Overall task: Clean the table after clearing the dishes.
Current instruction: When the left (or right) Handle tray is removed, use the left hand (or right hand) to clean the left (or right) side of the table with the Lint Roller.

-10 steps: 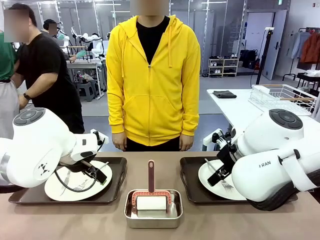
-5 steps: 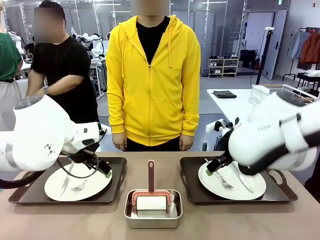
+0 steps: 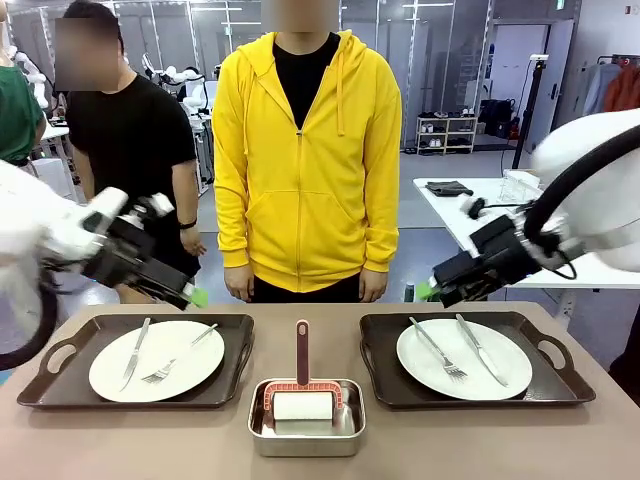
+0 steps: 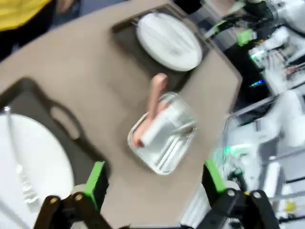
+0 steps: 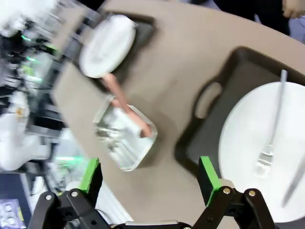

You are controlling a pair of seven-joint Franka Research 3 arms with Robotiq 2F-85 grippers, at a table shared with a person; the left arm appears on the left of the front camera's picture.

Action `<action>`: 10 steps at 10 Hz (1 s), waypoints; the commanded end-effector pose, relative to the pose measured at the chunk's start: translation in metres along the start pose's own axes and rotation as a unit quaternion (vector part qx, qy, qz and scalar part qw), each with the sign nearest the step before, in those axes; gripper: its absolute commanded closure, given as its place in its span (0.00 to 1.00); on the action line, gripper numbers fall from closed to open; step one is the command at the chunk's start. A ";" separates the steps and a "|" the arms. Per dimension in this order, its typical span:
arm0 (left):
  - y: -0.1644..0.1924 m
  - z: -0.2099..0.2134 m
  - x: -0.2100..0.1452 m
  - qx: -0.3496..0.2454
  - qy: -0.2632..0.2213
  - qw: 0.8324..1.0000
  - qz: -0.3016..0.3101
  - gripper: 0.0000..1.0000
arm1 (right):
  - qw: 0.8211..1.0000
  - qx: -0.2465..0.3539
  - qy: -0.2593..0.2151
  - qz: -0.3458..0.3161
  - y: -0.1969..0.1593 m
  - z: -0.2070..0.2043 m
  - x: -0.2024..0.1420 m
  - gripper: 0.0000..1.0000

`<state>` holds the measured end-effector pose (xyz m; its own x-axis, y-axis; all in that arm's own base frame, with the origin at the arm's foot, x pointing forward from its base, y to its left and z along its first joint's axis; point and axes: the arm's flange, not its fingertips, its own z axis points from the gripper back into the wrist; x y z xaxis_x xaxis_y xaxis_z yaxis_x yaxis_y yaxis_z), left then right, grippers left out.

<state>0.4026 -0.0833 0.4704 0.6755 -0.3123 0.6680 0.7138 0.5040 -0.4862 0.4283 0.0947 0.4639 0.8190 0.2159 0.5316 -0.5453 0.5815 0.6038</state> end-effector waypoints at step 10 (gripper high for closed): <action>0.041 0.288 -0.210 -0.011 -0.293 0.926 0.239 0.00 | 0.913 0.106 -0.290 -0.267 -0.104 0.254 -0.165 0.00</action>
<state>0.2472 0.2353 0.4629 0.7162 0.4005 0.5715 0.3835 0.4583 -0.8018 0.3127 -0.2069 0.4602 0.7864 -0.5142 0.3423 -0.1890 0.3273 0.9258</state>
